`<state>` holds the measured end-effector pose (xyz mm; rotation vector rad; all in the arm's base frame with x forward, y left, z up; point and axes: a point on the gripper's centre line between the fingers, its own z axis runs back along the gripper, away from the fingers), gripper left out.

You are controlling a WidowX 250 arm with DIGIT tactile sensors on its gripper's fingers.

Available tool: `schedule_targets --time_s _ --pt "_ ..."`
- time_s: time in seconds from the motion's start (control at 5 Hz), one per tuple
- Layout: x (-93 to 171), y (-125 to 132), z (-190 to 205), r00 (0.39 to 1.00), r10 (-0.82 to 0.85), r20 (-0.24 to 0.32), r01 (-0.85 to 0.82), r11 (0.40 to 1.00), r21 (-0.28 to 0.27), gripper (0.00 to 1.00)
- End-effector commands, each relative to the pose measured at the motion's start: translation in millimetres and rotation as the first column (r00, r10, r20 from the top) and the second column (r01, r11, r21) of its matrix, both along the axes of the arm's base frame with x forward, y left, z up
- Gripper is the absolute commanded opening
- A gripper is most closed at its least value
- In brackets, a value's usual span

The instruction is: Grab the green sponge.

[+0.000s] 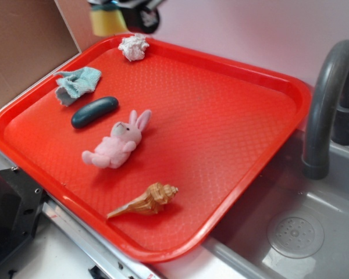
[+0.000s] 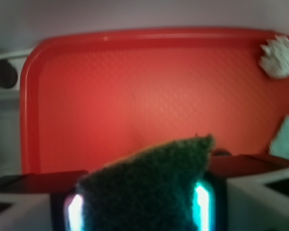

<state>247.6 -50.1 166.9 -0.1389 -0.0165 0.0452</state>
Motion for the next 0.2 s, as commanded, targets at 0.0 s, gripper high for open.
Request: schedule_targets --time_s 0.0 --pt "-16.4 -5.3 13.6 0.998 -0.017 0.057 0.018 1.000 -0.017 0.00"
